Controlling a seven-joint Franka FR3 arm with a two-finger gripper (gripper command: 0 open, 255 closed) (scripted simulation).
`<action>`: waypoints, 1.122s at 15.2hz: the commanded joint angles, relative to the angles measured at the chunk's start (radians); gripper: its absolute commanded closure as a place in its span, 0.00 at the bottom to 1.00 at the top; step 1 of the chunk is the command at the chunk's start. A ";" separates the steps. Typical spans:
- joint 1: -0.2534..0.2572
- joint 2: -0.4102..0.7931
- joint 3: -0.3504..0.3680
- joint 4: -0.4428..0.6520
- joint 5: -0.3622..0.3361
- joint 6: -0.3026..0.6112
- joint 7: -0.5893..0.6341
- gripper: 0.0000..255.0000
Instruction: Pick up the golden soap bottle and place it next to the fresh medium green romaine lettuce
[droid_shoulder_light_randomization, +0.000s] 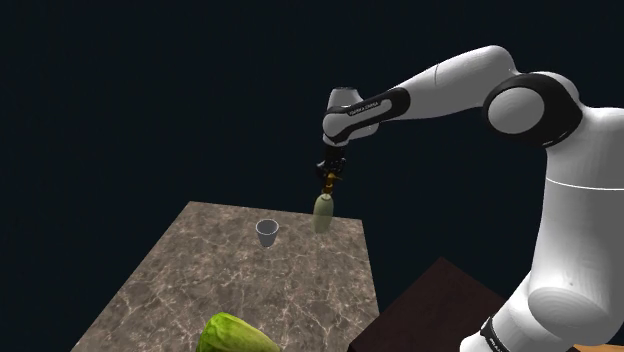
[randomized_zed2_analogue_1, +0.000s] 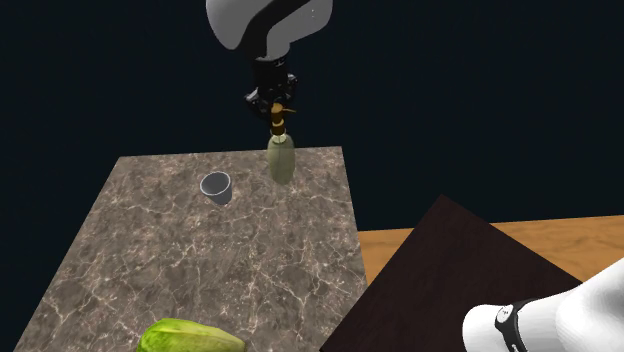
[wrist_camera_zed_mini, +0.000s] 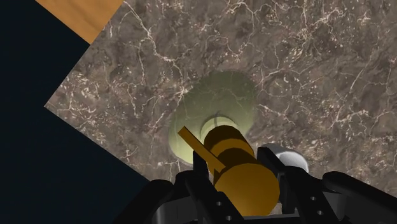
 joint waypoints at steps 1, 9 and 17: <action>0.000 -0.011 0.000 0.013 0.000 -0.024 0.001 1.00; 0.000 -0.051 0.000 0.066 -0.001 -0.116 0.003 1.00; 0.000 -0.080 0.000 0.134 -0.002 -0.213 0.005 1.00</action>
